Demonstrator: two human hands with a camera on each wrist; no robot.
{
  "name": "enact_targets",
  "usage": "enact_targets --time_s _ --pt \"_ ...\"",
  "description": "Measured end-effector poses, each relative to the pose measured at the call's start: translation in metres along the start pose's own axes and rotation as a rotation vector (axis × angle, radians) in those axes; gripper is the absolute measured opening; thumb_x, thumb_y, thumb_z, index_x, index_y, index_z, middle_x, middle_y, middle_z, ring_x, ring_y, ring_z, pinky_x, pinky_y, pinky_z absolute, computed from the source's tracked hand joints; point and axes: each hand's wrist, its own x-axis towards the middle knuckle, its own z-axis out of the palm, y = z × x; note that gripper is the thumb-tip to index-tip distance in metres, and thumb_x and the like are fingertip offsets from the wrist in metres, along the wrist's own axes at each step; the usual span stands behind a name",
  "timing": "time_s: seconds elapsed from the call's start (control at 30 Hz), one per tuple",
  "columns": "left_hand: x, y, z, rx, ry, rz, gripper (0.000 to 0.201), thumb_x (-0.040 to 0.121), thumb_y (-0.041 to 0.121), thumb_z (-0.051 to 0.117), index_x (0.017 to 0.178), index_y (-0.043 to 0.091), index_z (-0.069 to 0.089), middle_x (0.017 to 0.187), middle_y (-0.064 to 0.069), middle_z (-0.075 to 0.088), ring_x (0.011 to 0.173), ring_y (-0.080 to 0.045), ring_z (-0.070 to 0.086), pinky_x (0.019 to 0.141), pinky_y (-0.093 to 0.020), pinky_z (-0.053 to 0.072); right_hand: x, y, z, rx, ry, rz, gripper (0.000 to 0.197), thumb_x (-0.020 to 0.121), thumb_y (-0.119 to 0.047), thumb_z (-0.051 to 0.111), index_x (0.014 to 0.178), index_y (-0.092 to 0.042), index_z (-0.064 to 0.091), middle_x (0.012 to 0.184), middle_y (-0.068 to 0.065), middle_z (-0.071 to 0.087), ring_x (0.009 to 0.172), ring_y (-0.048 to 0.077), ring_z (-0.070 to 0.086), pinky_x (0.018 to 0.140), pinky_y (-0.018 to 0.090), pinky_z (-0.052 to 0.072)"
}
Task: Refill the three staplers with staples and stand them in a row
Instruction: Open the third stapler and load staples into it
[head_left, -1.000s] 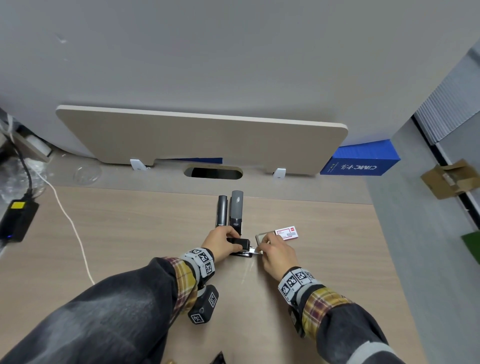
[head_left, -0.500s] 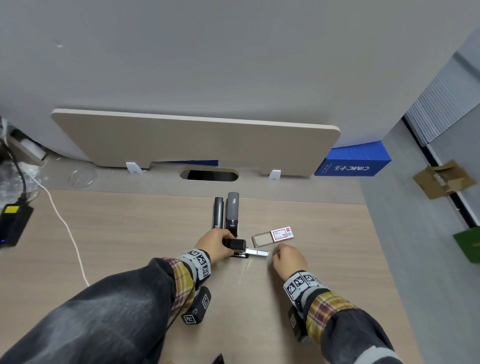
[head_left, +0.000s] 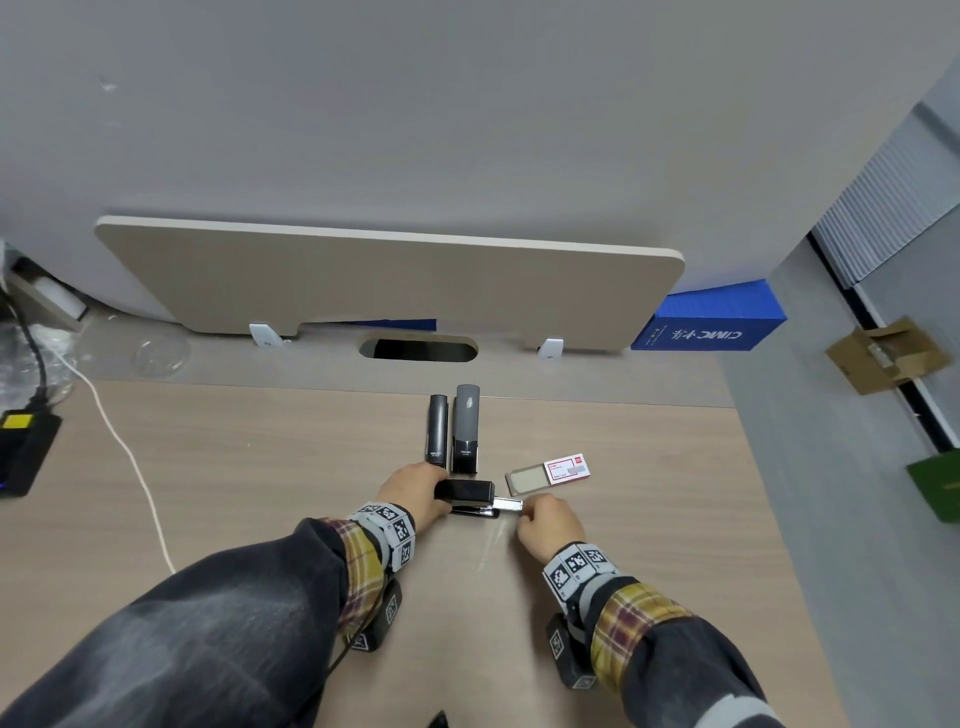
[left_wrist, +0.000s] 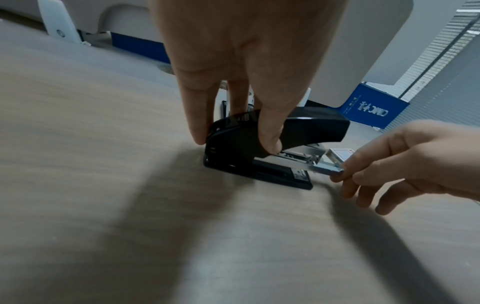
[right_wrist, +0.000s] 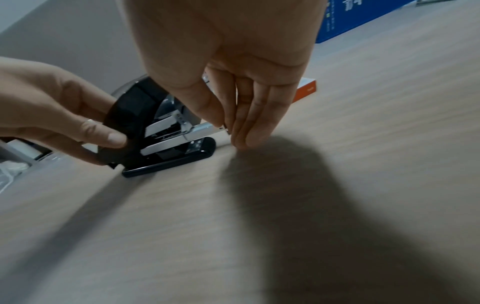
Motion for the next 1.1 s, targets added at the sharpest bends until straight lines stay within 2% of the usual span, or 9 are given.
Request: enact_targets --time_s 0.2,0.37,0.5,0.6,0.67,0.77,0.87,0.97,1.1 --pt "0.003 -0.008 0.004 -0.05 0.013 0.006 0.032 0.079 0.03 0.07 0.109 0.021 0.066 0.113 -0.003 0.069 0.107 -0.025 0.062 0.086 -0.03 0.046 0.005 -0.029 0.017 0.048 -0.077 -0.076 0.023 0.076 -0.004 0.045 0.086 -0.006 0.066 0.096 0.021 0.067 0.092 0.037 0.061 0.07 0.028 0.042" --pt "0.003 -0.012 0.006 -0.049 0.022 0.021 0.031 0.079 0.031 0.071 0.107 0.019 0.066 0.109 -0.005 0.07 0.103 -0.027 0.063 0.085 -0.032 0.047 0.011 -0.029 0.02 0.086 -0.104 -0.08 0.027 0.074 -0.004 0.044 0.084 -0.009 0.069 0.09 0.018 0.068 0.088 0.036 0.062 0.068 0.027 0.043" --pt "0.004 -0.01 0.005 -0.006 -0.007 0.032 0.031 0.08 0.031 0.07 0.108 0.019 0.064 0.111 -0.006 0.069 0.103 -0.028 0.063 0.086 -0.033 0.049 0.01 -0.03 0.016 0.081 -0.124 -0.076 0.027 0.076 -0.007 0.044 0.084 -0.012 0.069 0.09 0.014 0.068 0.088 0.032 0.062 0.071 0.028 0.045" --pt "0.004 -0.004 0.002 0.073 -0.045 0.039 0.033 0.082 0.029 0.068 0.113 0.018 0.061 0.116 -0.007 0.067 0.107 -0.03 0.062 0.088 -0.035 0.049 0.01 -0.027 0.012 0.069 -0.222 -0.109 0.028 0.074 -0.008 0.04 0.081 -0.02 0.064 0.093 0.011 0.069 0.089 0.029 0.062 0.082 0.032 0.05" --pt "0.001 0.0 0.002 0.122 -0.064 0.03 0.032 0.083 0.026 0.065 0.113 0.017 0.058 0.117 -0.007 0.065 0.109 -0.03 0.061 0.088 -0.036 0.049 0.009 -0.026 0.009 0.036 -0.264 -0.132 0.029 0.072 -0.008 0.038 0.084 -0.018 0.062 0.095 0.012 0.068 0.093 0.031 0.062 0.084 0.033 0.051" --pt "-0.007 0.004 0.002 0.161 -0.115 -0.001 0.03 0.079 0.025 0.06 0.108 0.017 0.055 0.113 -0.008 0.064 0.105 -0.03 0.062 0.085 -0.036 0.051 0.003 -0.031 0.004 -0.012 -0.219 -0.129 0.031 0.08 -0.011 0.042 0.1 -0.015 0.064 0.105 0.013 0.068 0.099 0.032 0.062 0.086 0.033 0.05" --pt "-0.014 -0.002 -0.001 0.168 -0.172 -0.011 0.038 0.074 0.036 0.062 0.109 0.02 0.057 0.109 -0.006 0.065 0.1 -0.028 0.063 0.08 -0.034 0.051 0.003 -0.042 -0.004 -0.034 -0.192 -0.133 0.03 0.087 -0.015 0.044 0.109 -0.018 0.063 0.113 0.011 0.066 0.109 0.029 0.06 0.092 0.032 0.049" --pt "-0.018 -0.017 -0.011 0.082 -0.17 -0.038 0.044 0.072 0.042 0.063 0.111 0.023 0.059 0.108 -0.005 0.067 0.098 -0.026 0.064 0.077 -0.03 0.05 0.011 -0.051 -0.015 -0.044 -0.137 -0.1 0.025 0.09 -0.022 0.047 0.106 -0.02 0.066 0.112 0.006 0.067 0.105 0.027 0.062 0.091 0.03 0.048" --pt "-0.021 -0.04 -0.036 -0.029 -0.067 -0.092 0.04 0.069 0.047 0.062 0.103 0.027 0.061 0.101 -0.001 0.069 0.093 -0.024 0.065 0.071 -0.027 0.048 0.023 -0.063 -0.029 -0.09 -0.034 -0.031 0.024 0.086 -0.021 0.044 0.094 -0.016 0.066 0.104 0.009 0.069 0.096 0.032 0.063 0.083 0.033 0.051"
